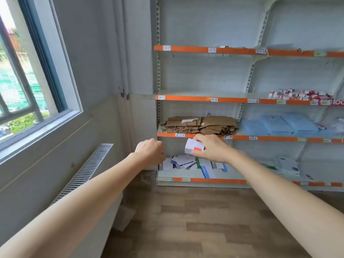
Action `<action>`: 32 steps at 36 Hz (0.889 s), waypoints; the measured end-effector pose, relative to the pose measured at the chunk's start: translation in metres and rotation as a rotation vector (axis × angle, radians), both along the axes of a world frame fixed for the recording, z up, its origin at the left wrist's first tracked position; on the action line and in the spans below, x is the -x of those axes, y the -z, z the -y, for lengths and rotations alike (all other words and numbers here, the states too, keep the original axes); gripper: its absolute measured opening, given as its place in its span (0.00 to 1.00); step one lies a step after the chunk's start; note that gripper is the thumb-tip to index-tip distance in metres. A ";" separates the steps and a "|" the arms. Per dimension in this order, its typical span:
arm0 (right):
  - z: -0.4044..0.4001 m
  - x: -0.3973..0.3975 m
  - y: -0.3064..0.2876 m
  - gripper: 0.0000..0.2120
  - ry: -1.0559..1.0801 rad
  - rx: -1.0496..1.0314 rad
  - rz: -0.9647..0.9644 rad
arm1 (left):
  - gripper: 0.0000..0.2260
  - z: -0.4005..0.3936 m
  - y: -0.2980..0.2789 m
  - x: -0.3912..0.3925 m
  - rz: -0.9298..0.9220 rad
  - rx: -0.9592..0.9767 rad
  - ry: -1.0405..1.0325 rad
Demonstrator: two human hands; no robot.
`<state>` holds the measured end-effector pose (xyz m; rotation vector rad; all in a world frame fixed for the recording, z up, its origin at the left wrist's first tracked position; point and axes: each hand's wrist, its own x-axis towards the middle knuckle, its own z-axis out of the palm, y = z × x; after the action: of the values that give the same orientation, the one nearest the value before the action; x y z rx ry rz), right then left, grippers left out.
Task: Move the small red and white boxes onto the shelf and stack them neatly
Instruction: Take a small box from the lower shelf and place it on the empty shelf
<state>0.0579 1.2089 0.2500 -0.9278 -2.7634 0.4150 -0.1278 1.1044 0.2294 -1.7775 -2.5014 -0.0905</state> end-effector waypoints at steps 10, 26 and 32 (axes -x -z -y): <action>-0.116 0.090 0.022 0.16 -0.052 -0.035 0.090 | 0.12 -0.111 0.014 0.077 0.088 0.006 -0.010; -0.285 0.171 0.012 0.20 0.043 -0.047 0.170 | 0.12 -0.300 0.016 0.185 0.138 0.064 0.152; -0.357 0.186 0.033 0.18 0.028 -0.029 0.182 | 0.13 -0.383 0.052 0.189 0.166 0.142 0.211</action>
<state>-0.1277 1.5658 0.2166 -1.0444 -2.9056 0.2981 -0.3170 1.4869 0.1771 -2.1720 -2.4749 -0.0769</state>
